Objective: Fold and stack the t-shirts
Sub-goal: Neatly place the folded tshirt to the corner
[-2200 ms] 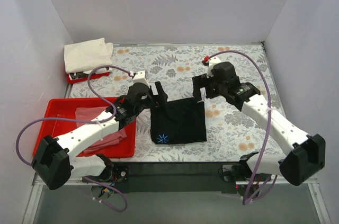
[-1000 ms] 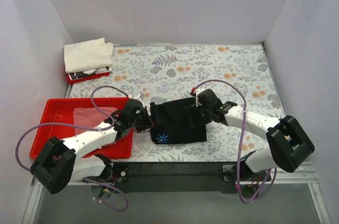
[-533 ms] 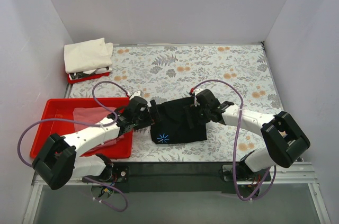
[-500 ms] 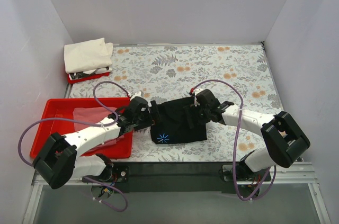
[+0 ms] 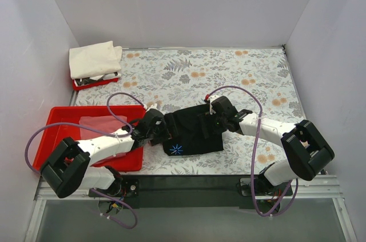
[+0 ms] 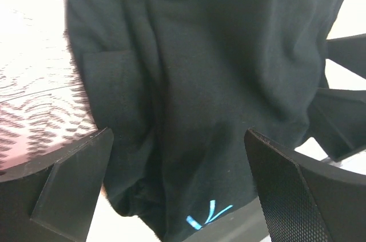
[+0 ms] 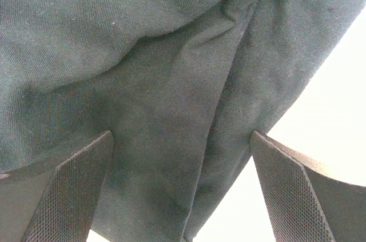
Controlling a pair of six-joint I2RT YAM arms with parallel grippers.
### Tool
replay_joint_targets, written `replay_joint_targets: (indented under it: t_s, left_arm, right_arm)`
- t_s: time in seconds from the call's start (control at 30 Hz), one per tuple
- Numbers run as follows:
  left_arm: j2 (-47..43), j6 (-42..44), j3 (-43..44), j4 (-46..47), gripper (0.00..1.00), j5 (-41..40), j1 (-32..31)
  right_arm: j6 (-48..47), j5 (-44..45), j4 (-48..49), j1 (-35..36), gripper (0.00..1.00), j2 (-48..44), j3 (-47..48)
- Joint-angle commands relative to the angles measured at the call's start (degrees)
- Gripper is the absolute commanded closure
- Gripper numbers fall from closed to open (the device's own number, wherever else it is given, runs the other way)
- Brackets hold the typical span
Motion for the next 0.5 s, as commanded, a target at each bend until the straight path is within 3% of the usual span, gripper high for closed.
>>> replay_joint_targets:
  t_s: [0.0,0.47]
  left_arm:
    - [0.4,-4.2,-2.8,2.1,0.08,1.6,-1.7]
    - [3.0,-7.4,-5.3,12.4,0.08,0.3,-3.3]
  right_arm:
    - [-0.2,0.0,0.8,0.2,0.05,0.8,-0.5]
    - [0.7,-0.8,0.9,0.9,0.06,1.3,-1.5]
